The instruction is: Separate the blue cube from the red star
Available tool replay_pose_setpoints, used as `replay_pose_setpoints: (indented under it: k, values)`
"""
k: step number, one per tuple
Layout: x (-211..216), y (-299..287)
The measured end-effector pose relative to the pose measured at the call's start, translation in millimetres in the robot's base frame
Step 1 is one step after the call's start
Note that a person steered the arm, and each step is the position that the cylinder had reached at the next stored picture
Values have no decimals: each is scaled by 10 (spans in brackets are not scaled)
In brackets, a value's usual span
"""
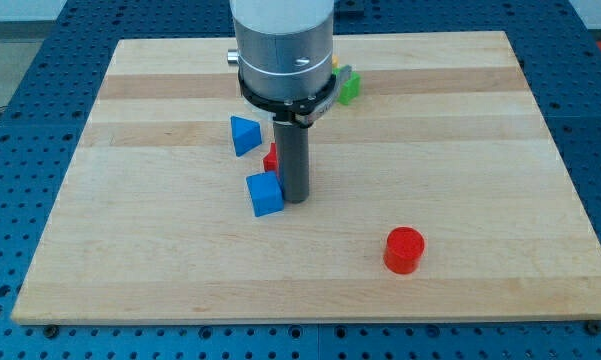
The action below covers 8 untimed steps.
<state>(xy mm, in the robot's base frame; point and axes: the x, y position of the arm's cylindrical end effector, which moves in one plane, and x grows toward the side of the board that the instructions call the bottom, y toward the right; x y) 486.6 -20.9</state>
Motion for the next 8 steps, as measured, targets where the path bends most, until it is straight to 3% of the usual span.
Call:
replay_pose_setpoints:
  k: [1,2,3,4,5,6,8]
  values:
    - [-2,254]
    - [453,608]
    - [1285,278]
    - [1288,-46]
    - [685,-603]
    - [-178,-937]
    - [-179,-782]
